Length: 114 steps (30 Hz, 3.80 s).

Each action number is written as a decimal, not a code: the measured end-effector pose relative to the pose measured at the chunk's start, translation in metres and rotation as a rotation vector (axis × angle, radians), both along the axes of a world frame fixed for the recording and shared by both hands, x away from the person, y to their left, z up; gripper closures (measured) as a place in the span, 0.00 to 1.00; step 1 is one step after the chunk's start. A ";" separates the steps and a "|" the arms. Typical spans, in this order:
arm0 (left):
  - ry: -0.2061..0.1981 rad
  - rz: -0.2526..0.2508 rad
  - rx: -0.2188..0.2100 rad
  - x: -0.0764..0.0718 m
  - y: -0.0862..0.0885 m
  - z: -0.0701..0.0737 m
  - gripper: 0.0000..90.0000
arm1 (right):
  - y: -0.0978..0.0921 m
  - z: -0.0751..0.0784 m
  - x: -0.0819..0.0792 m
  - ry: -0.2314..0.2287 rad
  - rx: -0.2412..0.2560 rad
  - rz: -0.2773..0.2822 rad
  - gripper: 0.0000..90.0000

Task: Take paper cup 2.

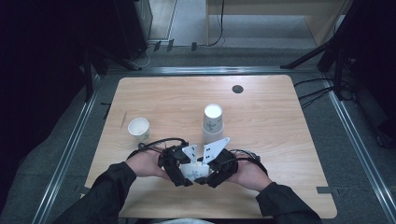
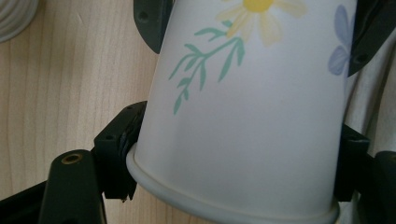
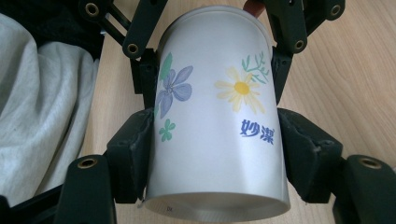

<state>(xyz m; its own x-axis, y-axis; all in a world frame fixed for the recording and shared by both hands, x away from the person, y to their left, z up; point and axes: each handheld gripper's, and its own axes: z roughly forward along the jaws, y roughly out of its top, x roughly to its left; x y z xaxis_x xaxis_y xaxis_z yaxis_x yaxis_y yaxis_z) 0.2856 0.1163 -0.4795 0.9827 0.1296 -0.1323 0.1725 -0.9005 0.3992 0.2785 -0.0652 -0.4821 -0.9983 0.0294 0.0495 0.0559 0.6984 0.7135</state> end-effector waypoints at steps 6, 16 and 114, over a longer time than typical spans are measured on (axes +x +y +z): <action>-0.027 0.013 -0.083 0.003 0.009 0.010 0.23 | -0.006 0.009 0.002 -0.006 0.036 -0.023 0.37; -0.039 0.078 -0.257 0.011 0.026 0.027 0.18 | -0.028 0.025 0.010 0.014 0.171 -0.084 0.37; -0.027 0.132 -0.328 0.010 0.027 0.042 0.14 | -0.024 0.017 0.014 0.070 0.172 -0.087 0.37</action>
<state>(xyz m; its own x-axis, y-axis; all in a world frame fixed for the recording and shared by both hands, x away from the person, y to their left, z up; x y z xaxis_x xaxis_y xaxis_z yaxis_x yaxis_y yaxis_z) 0.2961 0.1436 -0.4377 0.9641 0.2104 -0.1622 0.2642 -0.6943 0.6694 0.2928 -0.0895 -0.4651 -0.9863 0.1005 0.1306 0.1646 0.5571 0.8140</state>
